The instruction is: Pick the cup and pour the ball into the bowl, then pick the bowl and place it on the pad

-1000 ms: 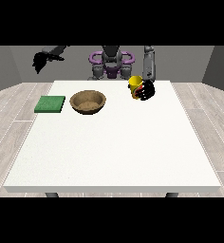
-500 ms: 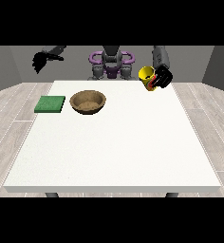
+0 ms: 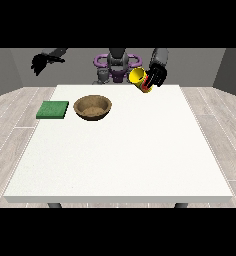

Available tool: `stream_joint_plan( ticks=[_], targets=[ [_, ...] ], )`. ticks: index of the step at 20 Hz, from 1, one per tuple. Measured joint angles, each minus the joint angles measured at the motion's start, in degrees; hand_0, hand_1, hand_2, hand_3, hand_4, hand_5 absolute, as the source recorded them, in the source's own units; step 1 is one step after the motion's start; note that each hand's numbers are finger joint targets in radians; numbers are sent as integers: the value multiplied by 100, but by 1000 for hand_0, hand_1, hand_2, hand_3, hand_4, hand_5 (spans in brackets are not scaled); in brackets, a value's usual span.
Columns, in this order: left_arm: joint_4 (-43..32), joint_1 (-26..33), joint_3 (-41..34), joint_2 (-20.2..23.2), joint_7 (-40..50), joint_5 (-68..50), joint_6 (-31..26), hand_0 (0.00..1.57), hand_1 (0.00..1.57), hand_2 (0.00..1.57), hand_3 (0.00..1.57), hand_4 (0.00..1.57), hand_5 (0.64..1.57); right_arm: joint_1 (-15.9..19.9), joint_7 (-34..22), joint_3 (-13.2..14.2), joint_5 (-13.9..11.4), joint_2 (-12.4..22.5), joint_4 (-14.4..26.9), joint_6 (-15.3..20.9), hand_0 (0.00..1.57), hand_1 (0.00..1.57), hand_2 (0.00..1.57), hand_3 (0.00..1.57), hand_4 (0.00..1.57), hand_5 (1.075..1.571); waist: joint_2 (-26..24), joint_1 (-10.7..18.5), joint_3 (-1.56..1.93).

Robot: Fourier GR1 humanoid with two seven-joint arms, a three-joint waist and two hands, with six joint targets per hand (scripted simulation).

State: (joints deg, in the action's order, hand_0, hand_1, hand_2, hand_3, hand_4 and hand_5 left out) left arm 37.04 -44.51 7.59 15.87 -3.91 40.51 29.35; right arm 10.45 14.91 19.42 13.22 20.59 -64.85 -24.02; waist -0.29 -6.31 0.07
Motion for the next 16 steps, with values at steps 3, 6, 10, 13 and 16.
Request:
stream_joint_plan(
  ticks=[3,6,10,13,16],
  targets=[
    [-86,-297,389,-130,650,641,54,1559,1559,1571,1571,1571,1207,33,10,15,8,78,137,-100,0,0,0,0,0,1570,-97,-65,3],
    [-162,-594,819,-191,1163,1305,-41,1553,1553,1571,1571,1530,1298,7,100,2,-38,37,279,-99,0,0,0,0,0,1571,-212,-41,5],
    [-277,-855,1533,-466,1759,2273,-217,1490,1490,1571,1571,1505,1316,34,143,57,-35,127,496,-171,0,0,0,0,0,1571,-315,-18,9],
    [-412,-1023,2059,-743,2079,2913,-531,1498,1498,1571,1571,1571,1056,85,197,26,-78,134,553,-192,0,0,0,0,0,1571,-320,-90,8],
    [-558,-1235,2522,-976,2308,3473,-947,1536,1536,1571,1571,1571,1124,149,215,15,-54,159,635,-292,0,0,0,0,0,1570,-280,-167,6]
  ],
)
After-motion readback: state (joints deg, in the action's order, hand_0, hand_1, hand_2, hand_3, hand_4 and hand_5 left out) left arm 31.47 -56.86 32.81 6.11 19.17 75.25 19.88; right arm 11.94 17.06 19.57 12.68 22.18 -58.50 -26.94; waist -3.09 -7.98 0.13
